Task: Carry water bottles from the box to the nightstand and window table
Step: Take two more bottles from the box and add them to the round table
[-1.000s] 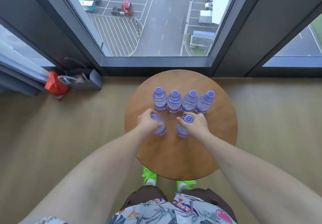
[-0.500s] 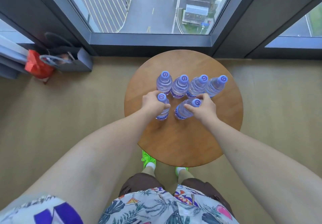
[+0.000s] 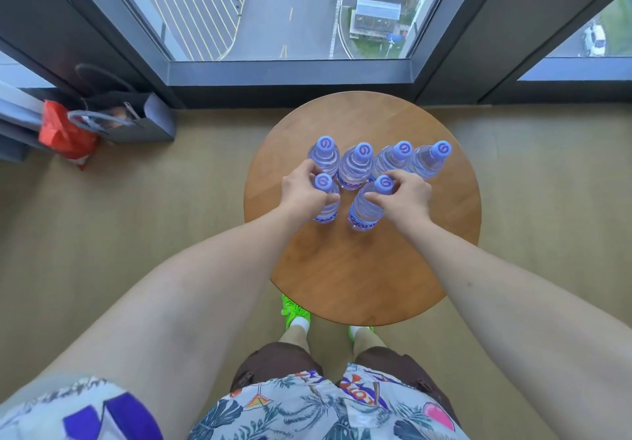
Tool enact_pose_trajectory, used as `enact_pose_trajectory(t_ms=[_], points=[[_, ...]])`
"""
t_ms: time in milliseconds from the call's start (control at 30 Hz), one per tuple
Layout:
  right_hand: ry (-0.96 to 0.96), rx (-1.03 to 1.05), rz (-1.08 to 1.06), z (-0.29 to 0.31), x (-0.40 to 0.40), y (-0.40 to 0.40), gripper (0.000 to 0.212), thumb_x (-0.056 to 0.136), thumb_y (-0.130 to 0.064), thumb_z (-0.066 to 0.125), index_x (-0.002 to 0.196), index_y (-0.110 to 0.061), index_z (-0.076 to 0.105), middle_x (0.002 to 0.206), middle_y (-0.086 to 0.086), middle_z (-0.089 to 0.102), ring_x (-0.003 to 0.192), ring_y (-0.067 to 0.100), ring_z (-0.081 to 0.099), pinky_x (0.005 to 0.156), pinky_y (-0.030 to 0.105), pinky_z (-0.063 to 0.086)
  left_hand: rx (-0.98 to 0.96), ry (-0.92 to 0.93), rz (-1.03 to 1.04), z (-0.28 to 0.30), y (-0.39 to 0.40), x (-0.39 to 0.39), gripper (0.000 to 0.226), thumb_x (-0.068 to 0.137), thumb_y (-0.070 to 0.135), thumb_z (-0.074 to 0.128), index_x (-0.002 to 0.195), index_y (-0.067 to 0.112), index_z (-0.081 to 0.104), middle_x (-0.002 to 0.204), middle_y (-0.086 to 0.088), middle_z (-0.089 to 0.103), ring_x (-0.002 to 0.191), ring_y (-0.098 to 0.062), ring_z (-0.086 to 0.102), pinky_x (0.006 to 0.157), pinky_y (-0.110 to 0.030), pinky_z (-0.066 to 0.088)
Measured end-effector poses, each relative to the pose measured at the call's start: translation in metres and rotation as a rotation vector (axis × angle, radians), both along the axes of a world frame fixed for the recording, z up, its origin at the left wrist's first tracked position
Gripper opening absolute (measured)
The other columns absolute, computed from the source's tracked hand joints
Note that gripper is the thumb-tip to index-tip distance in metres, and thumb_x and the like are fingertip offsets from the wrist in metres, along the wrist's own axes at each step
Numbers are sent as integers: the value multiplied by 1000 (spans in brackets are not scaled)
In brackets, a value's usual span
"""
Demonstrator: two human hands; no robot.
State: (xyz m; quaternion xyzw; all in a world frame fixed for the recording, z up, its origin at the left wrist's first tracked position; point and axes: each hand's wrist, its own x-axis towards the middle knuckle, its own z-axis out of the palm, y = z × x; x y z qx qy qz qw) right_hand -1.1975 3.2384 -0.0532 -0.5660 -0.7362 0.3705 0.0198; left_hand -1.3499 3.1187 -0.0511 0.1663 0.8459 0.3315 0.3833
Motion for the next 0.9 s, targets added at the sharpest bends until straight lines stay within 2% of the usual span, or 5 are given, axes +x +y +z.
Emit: enact_pose_trajectory(t_ms=[133, 267, 533, 667, 900], points=[[5, 26, 66, 0, -4, -5, 50, 71, -25, 92, 117, -18, 73, 111, 8, 67, 105, 26, 64, 96, 34, 49, -9, 109, -72, 0, 10, 10, 38, 69, 11, 93, 96, 14, 67, 109, -2, 57, 93, -21, 59, 83, -30, 50], [-19, 77, 123, -1, -3, -7, 51, 74, -25, 90, 121, -18, 72, 111, 8, 65, 107, 27, 62, 91, 30, 43, -21, 167, -100, 3, 16, 12, 40, 69, 7, 91, 101, 17, 70, 102, 3, 55, 88, -16, 54, 75, -22, 40], [11, 103, 112, -1, 0, -5, 50, 73, -21, 90, 121, -16, 73, 109, 10, 65, 105, 28, 62, 92, 32, 44, 3, 214, -97, -3, 19, 18, 40, 67, 7, 92, 88, 21, 61, 97, 4, 55, 86, -16, 54, 72, -21, 39], [28, 118, 133, -4, 2, -2, 50, 73, -17, 90, 119, -14, 73, 106, 10, 65, 102, 28, 62, 85, 24, 37, 28, 209, -75, -7, 21, 22, 39, 66, 5, 92, 89, 19, 63, 95, 6, 54, 85, -15, 55, 70, -20, 40], [54, 91, 167, -4, 4, 2, 50, 73, -14, 89, 121, -13, 72, 111, 11, 66, 105, 27, 62, 88, 23, 38, 26, 226, -53, -9, 26, 24, 42, 68, 6, 91, 91, 23, 61, 100, 4, 55, 89, -15, 55, 74, -23, 42]])
